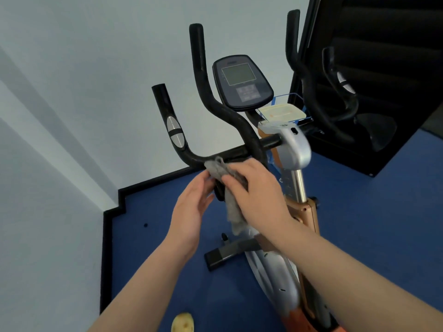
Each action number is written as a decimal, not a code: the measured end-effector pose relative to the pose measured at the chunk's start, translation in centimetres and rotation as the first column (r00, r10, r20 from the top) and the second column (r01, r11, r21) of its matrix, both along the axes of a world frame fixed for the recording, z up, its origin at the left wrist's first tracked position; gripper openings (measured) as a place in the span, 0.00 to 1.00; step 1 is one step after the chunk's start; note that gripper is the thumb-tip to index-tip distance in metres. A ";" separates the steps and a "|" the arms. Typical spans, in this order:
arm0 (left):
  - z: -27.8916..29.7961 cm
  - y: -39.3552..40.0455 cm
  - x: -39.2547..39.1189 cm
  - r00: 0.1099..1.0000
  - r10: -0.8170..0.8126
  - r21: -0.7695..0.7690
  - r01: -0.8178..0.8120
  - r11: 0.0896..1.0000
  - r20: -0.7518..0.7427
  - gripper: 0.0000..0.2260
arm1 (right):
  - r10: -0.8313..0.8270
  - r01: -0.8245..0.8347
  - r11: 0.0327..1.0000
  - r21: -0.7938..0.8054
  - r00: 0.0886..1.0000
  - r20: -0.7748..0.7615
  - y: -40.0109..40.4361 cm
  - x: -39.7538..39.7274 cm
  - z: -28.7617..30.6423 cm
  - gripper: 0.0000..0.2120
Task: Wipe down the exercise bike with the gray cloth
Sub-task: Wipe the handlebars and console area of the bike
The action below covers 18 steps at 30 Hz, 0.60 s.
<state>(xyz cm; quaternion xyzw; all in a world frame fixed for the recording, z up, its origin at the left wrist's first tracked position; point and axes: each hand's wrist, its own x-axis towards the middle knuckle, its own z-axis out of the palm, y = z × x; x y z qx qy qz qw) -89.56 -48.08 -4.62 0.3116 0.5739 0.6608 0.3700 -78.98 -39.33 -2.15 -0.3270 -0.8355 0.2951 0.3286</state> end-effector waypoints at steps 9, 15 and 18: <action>-0.2 0.4 -0.4 0.997 -0.054 -0.025 0.055 0.998 0.048 0.24 | -0.019 0.016 1.000 -0.018 0.992 -0.127 -2.1 1.0 -1.4 0.09; -0.3 0.2 -0.3 0.998 -0.062 -0.036 0.063 0.997 0.003 0.27 | -0.005 0.011 0.999 0.041 0.991 -0.136 -3.1 1.2 -2.2 0.12; -0.4 0.1 -0.5 0.997 -0.049 -0.050 0.046 0.998 -0.067 0.22 | -0.039 0.047 0.984 0.171 0.998 -0.050 -2.9 3.7 -2.7 0.12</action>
